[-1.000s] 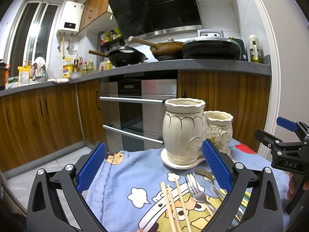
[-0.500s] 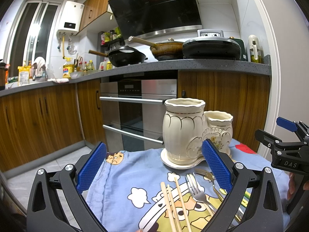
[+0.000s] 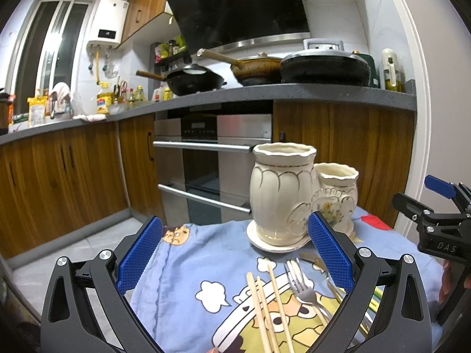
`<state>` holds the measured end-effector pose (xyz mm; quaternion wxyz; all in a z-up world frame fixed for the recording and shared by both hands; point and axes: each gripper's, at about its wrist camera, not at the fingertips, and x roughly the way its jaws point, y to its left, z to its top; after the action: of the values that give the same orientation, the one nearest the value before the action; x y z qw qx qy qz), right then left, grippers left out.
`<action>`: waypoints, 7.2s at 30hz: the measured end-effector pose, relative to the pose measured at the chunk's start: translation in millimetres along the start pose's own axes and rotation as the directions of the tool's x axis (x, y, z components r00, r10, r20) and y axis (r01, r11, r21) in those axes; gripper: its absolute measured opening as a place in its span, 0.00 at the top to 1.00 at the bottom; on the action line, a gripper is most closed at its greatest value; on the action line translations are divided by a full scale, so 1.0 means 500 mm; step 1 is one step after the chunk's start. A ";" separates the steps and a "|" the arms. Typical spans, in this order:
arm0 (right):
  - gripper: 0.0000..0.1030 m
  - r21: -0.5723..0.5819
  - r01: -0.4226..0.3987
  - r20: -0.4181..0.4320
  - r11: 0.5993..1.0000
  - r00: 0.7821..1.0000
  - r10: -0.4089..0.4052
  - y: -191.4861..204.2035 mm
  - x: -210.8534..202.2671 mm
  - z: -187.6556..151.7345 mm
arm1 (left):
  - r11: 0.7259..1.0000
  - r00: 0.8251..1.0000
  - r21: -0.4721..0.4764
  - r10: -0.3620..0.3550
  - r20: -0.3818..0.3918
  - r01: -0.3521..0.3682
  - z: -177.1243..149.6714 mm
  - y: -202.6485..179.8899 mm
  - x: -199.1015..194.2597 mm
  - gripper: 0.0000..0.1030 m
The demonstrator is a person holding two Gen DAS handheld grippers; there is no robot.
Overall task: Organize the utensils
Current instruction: 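Grasp a wooden chopstick with the left tool while the right tool grasps a yellow spoon, then lift the chopstick and yellow spoon and carry both over the ceramic holder, then drop the chopstick into the large cup while the right tool drops the spoon into the small cup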
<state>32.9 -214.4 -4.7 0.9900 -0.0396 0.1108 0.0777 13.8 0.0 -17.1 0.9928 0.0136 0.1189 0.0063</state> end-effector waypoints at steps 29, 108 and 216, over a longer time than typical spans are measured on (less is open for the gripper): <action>0.05 0.005 -0.089 -0.360 0.996 0.929 0.085 -0.016 0.072 -0.035 | 0.995 0.843 0.088 0.017 -0.537 0.036 -0.083 -0.005 0.065 0.37; 0.90 0.073 -0.331 -0.200 0.941 0.919 0.339 -0.030 0.012 0.051 | 0.972 0.945 -0.114 -0.226 -0.235 0.204 0.041 0.026 0.025 0.94; 0.38 0.248 -0.236 -0.129 0.940 0.953 0.273 -0.080 0.247 0.116 | 0.984 0.977 -0.094 -0.165 -0.133 0.153 0.176 -0.028 0.186 0.49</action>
<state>170.8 -230.1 26.6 0.9571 0.0838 0.2031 0.1887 125.3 -15.0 46.2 0.9790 -0.0380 0.1889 -0.0671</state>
